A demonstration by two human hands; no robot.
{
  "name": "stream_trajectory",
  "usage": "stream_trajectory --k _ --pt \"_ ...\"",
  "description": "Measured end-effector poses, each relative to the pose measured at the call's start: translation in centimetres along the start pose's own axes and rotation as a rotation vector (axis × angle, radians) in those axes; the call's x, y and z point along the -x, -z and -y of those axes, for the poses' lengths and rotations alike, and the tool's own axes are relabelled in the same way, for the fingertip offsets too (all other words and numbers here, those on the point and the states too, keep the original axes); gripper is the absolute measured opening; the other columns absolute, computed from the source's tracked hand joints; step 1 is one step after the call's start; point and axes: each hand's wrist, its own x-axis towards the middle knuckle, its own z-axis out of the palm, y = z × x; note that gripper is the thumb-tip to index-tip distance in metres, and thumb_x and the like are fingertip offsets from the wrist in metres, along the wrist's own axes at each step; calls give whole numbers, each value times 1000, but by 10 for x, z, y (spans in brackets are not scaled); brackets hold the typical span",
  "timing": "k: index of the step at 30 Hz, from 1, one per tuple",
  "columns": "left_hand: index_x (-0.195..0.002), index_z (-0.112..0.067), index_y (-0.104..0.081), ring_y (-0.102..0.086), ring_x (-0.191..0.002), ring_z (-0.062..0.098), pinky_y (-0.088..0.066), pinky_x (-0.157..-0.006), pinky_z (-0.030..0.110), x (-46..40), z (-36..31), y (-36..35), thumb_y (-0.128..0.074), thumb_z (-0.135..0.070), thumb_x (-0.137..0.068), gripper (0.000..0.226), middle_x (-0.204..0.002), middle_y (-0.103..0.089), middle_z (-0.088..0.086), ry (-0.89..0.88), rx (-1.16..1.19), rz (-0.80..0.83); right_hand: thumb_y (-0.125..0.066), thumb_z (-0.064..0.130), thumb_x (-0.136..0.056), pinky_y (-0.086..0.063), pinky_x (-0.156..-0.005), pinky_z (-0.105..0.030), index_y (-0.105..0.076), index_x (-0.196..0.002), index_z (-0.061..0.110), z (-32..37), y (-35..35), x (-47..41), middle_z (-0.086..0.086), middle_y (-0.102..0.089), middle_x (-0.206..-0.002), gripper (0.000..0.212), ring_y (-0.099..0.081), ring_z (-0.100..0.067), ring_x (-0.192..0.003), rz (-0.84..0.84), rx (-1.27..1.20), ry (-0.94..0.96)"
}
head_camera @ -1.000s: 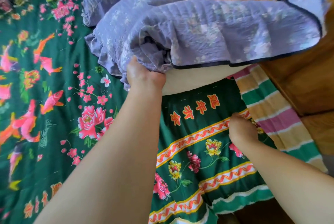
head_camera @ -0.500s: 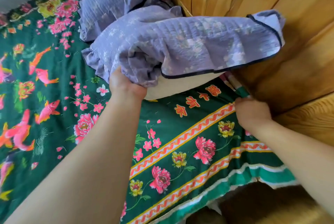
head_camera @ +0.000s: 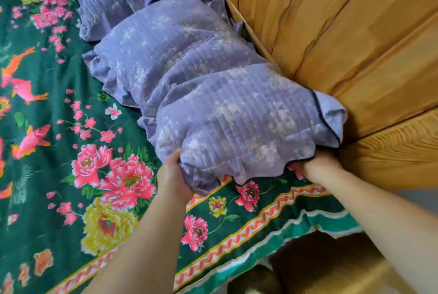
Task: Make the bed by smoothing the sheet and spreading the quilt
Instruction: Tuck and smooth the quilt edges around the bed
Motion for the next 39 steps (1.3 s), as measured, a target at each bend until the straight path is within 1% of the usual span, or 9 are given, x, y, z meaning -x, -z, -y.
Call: stream_trajectory --k 3,5,9,12,18,24,29,35,39 --pt "-112 -6 -62 -63 -103 40 -47 -91 60 -3 11 12 -53 -24 -91 29 -113 -66 21 -9 -45 -63 -59 38 -91 -45 -88 -34 -54 -128 18 1 -3 9 -10 -57 -127 42 -55 -30 -113 10 108 -89" --pt "-102 -5 -64 -64 -101 41 -47 -93 60 -5 15 19 -54 -21 -92 21 -112 -66 23 2 -116 -115 -59 29 -91 -46 -87 -37 -59 -121 13 -5 -9 16 -14 -58 -128 34 -55 -33 -115 -129 10 -124" --pt "-121 -5 -56 -65 -96 40 -53 -82 53 1 21 21 -51 -14 -94 29 -111 -66 22 -35 -155 -143 -43 18 -96 -39 -78 -33 -61 -112 8 -14 -23 36 -19 -61 -119 27 -56 -37 -105 -411 -1052 -178" --pt "-128 -8 -52 -65 -97 39 -54 -80 51 13 24 19 -51 -12 -93 35 -114 -65 20 -62 -176 -128 -43 56 -93 -43 -98 -48 -44 -137 22 6 -2 43 -3 -52 -128 56 -51 -27 -114 -110 -1809 -204" --pt "-122 -13 -55 -66 -96 35 -56 -77 47 51 6 14 -59 -12 -88 34 -112 -67 19 -89 -285 -9 -76 15 -71 -53 -70 -35 -51 -129 2 49 44 21 -12 -61 -122 65 -63 -28 -87 -278 -1386 -222" --pt "-117 -11 -56 -66 -94 32 -56 -78 45 74 10 38 -51 -1 -93 27 -114 -66 19 -109 -409 38 -75 11 -69 -50 -88 -39 -56 -113 1 19 51 70 -19 -63 -115 49 -62 -29 -101 -652 -1114 62" --pt "-124 -3 -50 -58 -110 34 -49 -88 36 85 18 69 -50 -9 -91 34 -124 -57 21 -214 -1211 -169 -67 6 -78 -47 -75 -36 -58 -107 -10 -6 8 73 -31 -60 -112 34 -60 -42 -101 -243 -613 -296" --pt "-140 -9 -39 -55 -114 31 -47 -89 34 111 -19 126 -51 -14 -94 48 -134 -52 17 -295 -1133 -190 -61 33 -88 -46 -91 -44 -51 -129 7 58 14 123 -23 -45 -132 50 -50 -42 -115 -391 -271 -146" --pt "-137 -13 -44 -55 -82 19 -44 -64 27 140 -42 185 -52 -18 -95 43 -125 -58 13 -401 -1040 -203 -59 27 -92 -43 -93 -41 -41 -139 13 138 -4 170 -16 -38 -141 53 -47 -36 -119 -286 -253 92"
